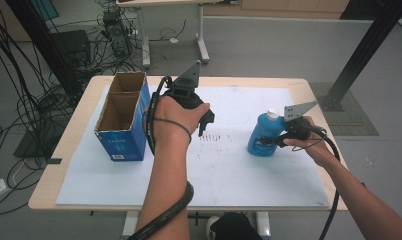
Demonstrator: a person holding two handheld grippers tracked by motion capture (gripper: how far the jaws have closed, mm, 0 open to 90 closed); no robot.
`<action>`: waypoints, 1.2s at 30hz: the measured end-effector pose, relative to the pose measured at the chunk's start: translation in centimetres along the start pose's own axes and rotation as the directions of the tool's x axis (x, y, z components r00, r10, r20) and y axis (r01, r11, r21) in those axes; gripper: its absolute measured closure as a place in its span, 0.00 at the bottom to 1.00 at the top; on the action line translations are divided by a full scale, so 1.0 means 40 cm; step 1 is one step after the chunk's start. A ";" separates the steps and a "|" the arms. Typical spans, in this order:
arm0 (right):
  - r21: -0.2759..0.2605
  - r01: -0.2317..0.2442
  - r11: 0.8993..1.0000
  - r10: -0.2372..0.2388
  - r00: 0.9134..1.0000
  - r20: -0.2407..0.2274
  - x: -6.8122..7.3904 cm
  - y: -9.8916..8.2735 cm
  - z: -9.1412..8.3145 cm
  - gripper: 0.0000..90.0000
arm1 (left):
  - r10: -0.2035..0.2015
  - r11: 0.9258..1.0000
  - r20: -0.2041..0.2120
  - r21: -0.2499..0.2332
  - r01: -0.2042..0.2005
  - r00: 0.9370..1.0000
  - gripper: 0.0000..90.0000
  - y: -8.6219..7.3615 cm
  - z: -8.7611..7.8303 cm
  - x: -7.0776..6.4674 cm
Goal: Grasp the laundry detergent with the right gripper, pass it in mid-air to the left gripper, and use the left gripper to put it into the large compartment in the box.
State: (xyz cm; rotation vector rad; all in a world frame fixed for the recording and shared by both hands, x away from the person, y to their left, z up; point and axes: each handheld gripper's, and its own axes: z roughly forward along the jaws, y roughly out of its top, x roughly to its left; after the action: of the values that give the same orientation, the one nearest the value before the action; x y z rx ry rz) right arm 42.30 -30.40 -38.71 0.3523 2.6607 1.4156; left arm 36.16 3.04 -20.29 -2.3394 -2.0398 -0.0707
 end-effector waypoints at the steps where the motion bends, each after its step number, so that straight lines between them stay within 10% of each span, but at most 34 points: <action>1: 0.000 0.000 1.000 0.000 1.000 0.000 0.000 0.000 0.000 0.48 | 0.000 1.000 0.000 0.000 0.000 1.000 0.06 0.000 0.000 0.000; 36: 0.005 -0.020 1.000 0.019 1.000 0.023 0.007 0.001 -0.001 0.47 | 0.005 1.000 0.003 -0.015 -0.005 1.000 0.06 -0.005 -0.023 -0.003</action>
State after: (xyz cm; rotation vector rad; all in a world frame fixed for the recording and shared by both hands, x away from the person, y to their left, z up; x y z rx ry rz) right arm 42.04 -30.35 -38.64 0.3933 2.6503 1.4023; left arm 35.93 2.91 -19.39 -2.3550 -2.0413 -0.0817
